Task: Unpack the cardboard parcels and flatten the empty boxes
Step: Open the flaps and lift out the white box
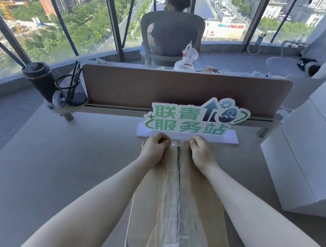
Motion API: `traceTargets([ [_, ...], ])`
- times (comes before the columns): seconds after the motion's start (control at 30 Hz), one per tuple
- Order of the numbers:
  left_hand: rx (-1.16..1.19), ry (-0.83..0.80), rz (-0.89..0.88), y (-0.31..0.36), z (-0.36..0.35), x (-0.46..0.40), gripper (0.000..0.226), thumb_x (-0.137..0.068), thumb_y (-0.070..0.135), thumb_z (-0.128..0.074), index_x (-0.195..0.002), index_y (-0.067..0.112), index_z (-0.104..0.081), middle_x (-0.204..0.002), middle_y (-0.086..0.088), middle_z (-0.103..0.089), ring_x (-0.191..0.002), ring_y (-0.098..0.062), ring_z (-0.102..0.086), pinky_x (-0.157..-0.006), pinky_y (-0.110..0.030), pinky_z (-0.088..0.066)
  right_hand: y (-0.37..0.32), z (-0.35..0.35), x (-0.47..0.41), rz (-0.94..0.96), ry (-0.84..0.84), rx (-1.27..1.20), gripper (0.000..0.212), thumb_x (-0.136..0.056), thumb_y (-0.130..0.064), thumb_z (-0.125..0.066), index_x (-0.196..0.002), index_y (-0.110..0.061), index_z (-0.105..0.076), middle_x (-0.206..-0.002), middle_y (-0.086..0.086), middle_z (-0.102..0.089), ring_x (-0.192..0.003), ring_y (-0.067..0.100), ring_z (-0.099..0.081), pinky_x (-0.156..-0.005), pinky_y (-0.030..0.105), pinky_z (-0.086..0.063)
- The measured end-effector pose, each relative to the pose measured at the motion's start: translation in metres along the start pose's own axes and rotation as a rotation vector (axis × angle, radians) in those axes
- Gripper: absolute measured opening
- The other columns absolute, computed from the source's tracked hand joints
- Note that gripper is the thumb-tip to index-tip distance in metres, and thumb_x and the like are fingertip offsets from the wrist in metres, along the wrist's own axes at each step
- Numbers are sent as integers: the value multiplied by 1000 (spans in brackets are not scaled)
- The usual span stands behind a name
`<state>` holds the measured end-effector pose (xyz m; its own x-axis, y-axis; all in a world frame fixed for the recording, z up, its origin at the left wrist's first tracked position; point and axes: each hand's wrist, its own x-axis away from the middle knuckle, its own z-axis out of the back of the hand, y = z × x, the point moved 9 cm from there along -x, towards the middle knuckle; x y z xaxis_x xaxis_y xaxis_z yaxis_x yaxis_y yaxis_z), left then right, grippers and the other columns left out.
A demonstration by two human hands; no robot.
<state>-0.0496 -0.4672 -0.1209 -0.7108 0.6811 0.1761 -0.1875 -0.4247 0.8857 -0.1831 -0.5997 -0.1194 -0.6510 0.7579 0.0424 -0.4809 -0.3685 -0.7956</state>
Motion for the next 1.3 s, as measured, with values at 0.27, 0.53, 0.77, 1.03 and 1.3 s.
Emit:
traceTargets([
  [0.27, 187, -240, 24, 24, -7, 14, 30, -89, 39, -65, -84, 13, -51, -72, 2, -51, -64, -10, -49, -49, -17, -37, -19, 8, 17, 37, -214, -313, 62, -89, -61, -52, -66, -3, -49, -63, 10, -46, -63, 28, -43, -66, 41, -35],
  [0.53, 291, -271, 17, 25, 19, 20, 36, -78, 42, -69, -71, 12, -49, -66, -6, -46, -64, -17, -45, -60, -27, -32, -17, 46, 17, -66, -42, -436, 55, -99, -27, -53, -52, -22, -25, -49, -3, -20, -44, 12, -20, -53, 30, -22],
  [0.77, 156, -221, -67, 37, 99, 24, 13, -70, 17, -57, -74, 5, -62, -78, -6, -63, -78, -13, -54, -79, -30, -36, 10, 111, 18, -54, -301, -281, 50, -86, -50, -58, -74, -2, -58, -78, 9, -65, -81, 22, -57, -86, 31, -43],
  [1.03, -755, -306, 36, -49, 111, 45, 38, -95, 31, -58, -134, 32, -56, -138, 7, -56, -125, -16, -51, -102, -29, -38, 99, 128, 37, -137, -259, 652, 43, -93, -32, -65, -134, -19, -59, -143, 1, -54, -131, 22, -49, -104, 29, -35],
  [1.3, -196, -341, 65, -77, 19, 85, 118, -52, 52, -89, -144, 51, -15, -146, 16, -40, -134, -11, -44, -112, -38, -38, 81, 29, 113, -244, -349, -151, 62, -77, -65, -63, -130, -38, -46, -125, -22, -57, -131, 12, -50, -104, 24, -33],
])
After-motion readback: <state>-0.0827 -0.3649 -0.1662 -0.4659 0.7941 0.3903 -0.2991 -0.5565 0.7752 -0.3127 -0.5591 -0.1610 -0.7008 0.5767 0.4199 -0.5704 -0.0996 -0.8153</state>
